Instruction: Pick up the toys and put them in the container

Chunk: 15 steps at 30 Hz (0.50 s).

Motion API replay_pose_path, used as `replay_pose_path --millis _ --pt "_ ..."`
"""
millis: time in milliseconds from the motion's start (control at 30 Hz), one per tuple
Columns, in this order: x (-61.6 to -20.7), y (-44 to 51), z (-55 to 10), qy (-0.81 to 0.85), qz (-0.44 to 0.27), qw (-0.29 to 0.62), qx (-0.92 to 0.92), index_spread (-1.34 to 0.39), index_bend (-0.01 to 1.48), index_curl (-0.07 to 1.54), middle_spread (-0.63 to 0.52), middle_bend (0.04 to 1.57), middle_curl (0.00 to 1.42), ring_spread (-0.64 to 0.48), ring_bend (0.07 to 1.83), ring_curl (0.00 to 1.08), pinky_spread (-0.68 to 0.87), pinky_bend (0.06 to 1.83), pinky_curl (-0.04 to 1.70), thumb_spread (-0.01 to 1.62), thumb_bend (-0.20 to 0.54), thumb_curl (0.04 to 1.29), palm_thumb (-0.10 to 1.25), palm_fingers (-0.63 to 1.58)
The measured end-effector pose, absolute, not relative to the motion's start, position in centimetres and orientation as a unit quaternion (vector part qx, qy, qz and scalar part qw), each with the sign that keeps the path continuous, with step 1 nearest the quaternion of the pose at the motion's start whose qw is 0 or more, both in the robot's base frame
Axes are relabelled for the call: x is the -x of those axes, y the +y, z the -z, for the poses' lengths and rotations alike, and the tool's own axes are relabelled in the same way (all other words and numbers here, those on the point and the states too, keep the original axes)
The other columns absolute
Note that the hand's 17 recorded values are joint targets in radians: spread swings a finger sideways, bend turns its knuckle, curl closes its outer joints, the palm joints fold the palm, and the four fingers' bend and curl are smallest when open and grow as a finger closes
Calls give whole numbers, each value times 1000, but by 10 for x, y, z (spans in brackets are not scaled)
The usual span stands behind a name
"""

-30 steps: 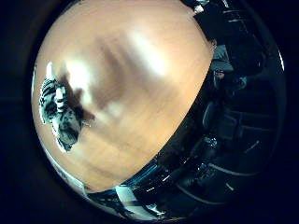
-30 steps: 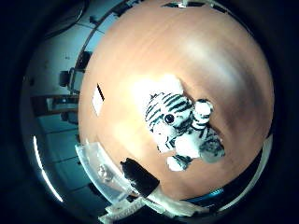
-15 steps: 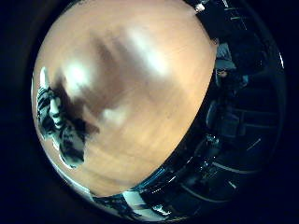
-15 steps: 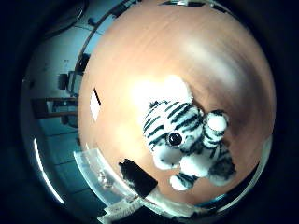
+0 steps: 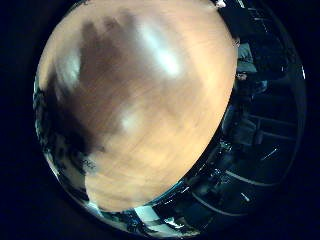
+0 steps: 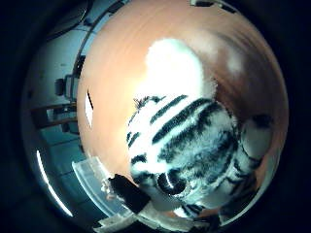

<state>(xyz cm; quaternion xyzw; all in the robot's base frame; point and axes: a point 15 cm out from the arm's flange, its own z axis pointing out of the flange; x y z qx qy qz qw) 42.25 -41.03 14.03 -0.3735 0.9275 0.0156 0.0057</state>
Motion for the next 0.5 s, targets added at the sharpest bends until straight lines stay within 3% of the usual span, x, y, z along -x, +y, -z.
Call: replay_pose_path --millis 500 --pt "-426 -407 -208 925 27 22 378 -35 163 290 267 191 302 315 253 263 480 426 312 1027 -25 263 293 60"
